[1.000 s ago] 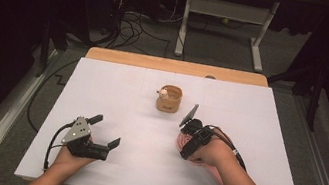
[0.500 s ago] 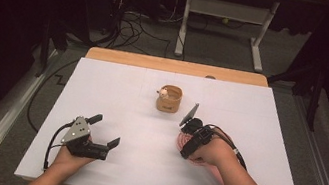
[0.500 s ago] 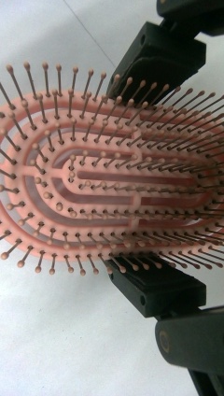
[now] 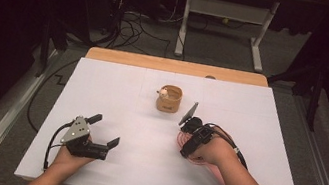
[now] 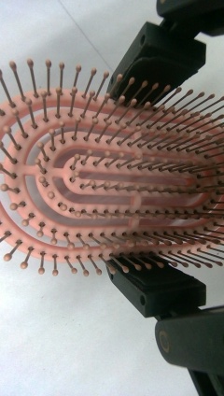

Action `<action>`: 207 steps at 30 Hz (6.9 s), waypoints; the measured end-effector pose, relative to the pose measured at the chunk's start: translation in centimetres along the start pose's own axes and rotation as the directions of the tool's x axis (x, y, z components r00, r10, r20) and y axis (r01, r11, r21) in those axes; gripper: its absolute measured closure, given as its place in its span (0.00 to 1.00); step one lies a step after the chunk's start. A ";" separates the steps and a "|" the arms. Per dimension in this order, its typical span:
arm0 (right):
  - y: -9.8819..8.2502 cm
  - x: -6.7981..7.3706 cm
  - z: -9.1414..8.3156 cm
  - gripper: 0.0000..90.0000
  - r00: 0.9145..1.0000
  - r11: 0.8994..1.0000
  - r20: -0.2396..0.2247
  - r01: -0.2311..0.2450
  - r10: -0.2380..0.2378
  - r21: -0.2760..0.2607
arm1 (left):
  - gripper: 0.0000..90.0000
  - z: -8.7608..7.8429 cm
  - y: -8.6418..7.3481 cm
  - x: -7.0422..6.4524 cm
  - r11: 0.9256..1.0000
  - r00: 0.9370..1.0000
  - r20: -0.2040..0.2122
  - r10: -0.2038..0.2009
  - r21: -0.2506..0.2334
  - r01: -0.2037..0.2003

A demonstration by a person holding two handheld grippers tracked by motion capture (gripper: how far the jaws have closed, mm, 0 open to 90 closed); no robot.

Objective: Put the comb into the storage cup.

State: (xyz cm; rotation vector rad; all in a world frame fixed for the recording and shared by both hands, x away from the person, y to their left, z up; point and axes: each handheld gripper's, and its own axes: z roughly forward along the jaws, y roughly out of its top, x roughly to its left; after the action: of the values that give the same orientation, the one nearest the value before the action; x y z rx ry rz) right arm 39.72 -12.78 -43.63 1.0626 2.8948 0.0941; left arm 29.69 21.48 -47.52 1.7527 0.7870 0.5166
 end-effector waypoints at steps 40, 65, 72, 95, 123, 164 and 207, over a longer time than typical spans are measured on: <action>-2.3 -1.0 -4.2 0.23 0.998 0.986 0.029 -0.042 0.047 -0.161 | 0.00 0.0 0.0 0.0 1.000 1.000 0.003 -0.002 0.004 0.002; -4.5 -2.4 -6.7 0.23 0.994 0.892 0.002 -0.098 0.110 -0.441 | 0.00 0.0 0.0 0.0 1.000 1.000 -0.002 -0.006 -0.001 0.006; -5.0 -2.3 -7.1 0.23 0.993 0.861 0.014 -0.092 0.115 -0.501 | 0.00 0.0 0.0 0.1 1.000 1.000 -0.002 -0.008 -0.002 0.008; -7.2 -2.3 -8.0 0.23 0.984 0.673 0.000 -0.121 0.176 -0.730 | 0.00 0.0 0.0 0.1 1.000 1.000 -0.001 -0.012 -0.002 0.012; -9.3 -2.4 -6.7 0.23 0.966 0.499 -0.026 -0.155 0.257 -0.853 | 0.00 -0.3 0.0 0.5 1.000 1.000 -0.011 -0.020 -0.014 0.020; -9.9 -2.7 -6.8 0.23 0.943 0.359 -0.037 -0.163 0.331 -0.919 | 0.00 -0.3 -0.1 0.6 0.999 0.999 -0.016 -0.034 -0.014 0.034; -6.1 -2.7 -7.6 0.23 0.934 0.308 -0.038 -0.155 0.355 -0.938 | 0.00 -0.3 0.1 0.6 0.999 1.000 -0.001 -0.023 -0.034 0.023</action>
State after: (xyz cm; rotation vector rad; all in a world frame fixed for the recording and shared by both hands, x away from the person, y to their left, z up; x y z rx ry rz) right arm 37.30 -19.42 -36.42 1.0972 1.8083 1.4093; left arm 29.93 22.08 -47.31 1.7104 0.7945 0.5131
